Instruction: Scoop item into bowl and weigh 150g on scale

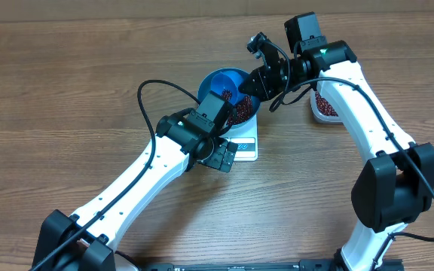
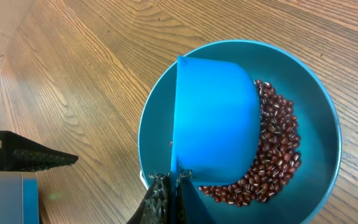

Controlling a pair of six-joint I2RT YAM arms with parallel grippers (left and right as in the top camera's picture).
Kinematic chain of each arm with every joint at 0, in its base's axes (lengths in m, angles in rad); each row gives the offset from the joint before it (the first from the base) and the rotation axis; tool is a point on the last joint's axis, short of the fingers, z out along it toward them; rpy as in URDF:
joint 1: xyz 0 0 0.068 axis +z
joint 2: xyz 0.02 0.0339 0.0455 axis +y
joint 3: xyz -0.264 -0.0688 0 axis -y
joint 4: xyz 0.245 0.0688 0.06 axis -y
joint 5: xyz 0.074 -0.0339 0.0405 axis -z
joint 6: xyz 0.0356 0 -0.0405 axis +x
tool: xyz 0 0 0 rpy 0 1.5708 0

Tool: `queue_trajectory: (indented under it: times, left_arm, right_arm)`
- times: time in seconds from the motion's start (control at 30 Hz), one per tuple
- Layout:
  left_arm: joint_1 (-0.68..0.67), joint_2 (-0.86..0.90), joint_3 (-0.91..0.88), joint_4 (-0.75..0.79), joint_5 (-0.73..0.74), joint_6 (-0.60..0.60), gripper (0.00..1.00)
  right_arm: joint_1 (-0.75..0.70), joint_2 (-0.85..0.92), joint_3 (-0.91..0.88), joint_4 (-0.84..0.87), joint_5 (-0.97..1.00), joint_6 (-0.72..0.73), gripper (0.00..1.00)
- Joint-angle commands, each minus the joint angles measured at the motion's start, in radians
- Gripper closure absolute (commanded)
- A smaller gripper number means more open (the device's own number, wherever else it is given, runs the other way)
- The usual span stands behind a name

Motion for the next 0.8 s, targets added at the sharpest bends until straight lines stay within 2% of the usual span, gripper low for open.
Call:
queue_trajectory:
  times: [0.0,0.27,0.53,0.77]
  left_arm:
    - [-0.001,-0.001,-0.01,0.001,-0.013,0.002,0.01]
    - [-0.001,-0.001,-0.01,0.001,-0.013,0.002,0.01]
    - [-0.001,-0.001,-0.01,0.001,-0.013,0.002,0.0]
    - [-0.001,-0.001,-0.01,0.001,-0.013,0.002,0.01]
  right_arm:
    - [-0.001,0.001,0.01,0.008,0.002,-0.021,0.96]
    - [0.0,0.001,0.01,0.009,0.006,-0.151,0.96]
    - [0.0,0.001,0.01,0.014,0.032,-0.162,0.96]
    - [0.026,0.001,0.01,0.008,0.139,-0.2,0.96]
